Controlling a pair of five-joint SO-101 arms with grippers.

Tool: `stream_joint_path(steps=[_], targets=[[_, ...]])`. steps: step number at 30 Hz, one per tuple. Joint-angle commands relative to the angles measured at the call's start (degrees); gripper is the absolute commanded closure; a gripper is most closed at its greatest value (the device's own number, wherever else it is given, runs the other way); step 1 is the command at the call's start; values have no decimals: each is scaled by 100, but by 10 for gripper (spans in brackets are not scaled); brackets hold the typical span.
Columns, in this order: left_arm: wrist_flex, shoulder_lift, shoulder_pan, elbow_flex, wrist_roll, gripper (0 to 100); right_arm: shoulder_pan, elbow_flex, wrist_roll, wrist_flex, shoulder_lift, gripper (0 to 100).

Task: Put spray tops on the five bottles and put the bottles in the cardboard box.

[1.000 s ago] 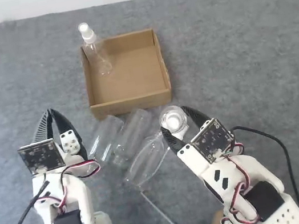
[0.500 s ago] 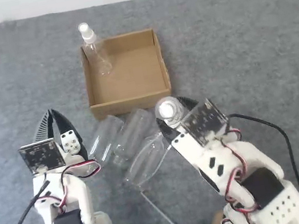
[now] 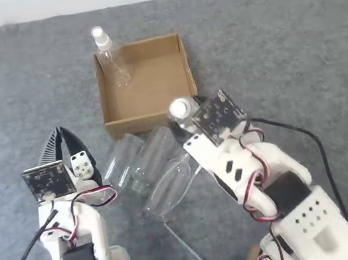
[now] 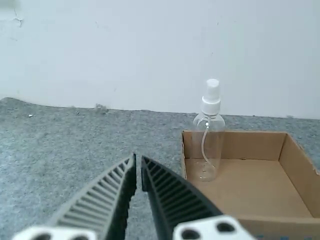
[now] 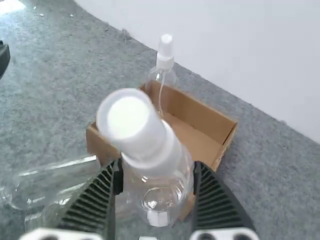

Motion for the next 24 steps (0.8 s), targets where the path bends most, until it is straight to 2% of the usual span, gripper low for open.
stream_joint_path(steps=[1,24], targets=[[-202,-88,-44,-40,53,987,57,-1037,9,-180,725,993],[-202,-88,-44,-40,53,987,-277,-3226,0,-215,3327,993]])
